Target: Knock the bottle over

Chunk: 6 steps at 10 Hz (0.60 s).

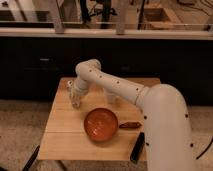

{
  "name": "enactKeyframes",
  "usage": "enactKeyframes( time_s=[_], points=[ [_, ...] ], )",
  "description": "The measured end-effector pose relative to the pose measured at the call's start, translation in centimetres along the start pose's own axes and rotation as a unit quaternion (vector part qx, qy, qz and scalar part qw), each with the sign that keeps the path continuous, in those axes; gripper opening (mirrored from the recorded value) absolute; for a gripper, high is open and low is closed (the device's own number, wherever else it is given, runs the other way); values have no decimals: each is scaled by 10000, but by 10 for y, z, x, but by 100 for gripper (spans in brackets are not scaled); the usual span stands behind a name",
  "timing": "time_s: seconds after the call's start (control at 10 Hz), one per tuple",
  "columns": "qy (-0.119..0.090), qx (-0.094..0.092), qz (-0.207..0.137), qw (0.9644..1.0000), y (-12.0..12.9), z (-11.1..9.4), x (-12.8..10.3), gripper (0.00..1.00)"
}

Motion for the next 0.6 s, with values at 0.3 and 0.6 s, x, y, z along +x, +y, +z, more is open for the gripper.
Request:
enactKeyframes(
  time_s=[0.3,0.6],
  points=[
    [43,-40,-60,10000,3,-2,3,1],
    [88,-40,-84,9999,14,-9,6,1]
  ],
)
